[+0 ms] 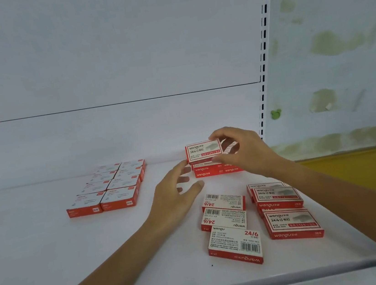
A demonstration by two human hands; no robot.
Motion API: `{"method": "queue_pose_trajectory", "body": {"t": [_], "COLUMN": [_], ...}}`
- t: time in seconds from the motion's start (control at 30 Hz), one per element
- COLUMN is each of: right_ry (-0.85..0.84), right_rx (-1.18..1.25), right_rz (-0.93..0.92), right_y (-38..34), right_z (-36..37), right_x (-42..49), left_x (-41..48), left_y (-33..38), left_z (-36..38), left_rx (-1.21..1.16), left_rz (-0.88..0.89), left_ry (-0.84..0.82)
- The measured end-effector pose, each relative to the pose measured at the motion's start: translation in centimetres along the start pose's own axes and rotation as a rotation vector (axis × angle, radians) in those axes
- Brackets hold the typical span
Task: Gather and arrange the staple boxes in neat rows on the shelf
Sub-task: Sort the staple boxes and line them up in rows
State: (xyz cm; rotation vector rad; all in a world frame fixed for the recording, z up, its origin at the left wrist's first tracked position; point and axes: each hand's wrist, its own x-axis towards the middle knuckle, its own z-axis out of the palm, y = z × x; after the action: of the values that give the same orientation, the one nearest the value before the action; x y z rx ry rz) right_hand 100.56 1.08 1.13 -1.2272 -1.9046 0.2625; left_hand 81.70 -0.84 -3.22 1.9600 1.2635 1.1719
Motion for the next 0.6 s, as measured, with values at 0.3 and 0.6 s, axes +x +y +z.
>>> {"method": "queue_pose_trajectory", "body": {"t": [0.3,0.6], "right_ry": [-0.012,-0.028], "right_rx": [-0.13,-0.196], "right_rz": [-0.022,0.022], "right_y": [0.65,0.66], "right_z": [0.07,0.67], "right_x": [-0.16,-0.18], "left_x": [-0.07,-0.04], "left_y": [0.19,-0.1], "left_z": [0.22,0.4], "left_rx": [0.076,0.199], "left_rz": [0.045,-0.003], "left_ry": [-0.067,-0.098]}}
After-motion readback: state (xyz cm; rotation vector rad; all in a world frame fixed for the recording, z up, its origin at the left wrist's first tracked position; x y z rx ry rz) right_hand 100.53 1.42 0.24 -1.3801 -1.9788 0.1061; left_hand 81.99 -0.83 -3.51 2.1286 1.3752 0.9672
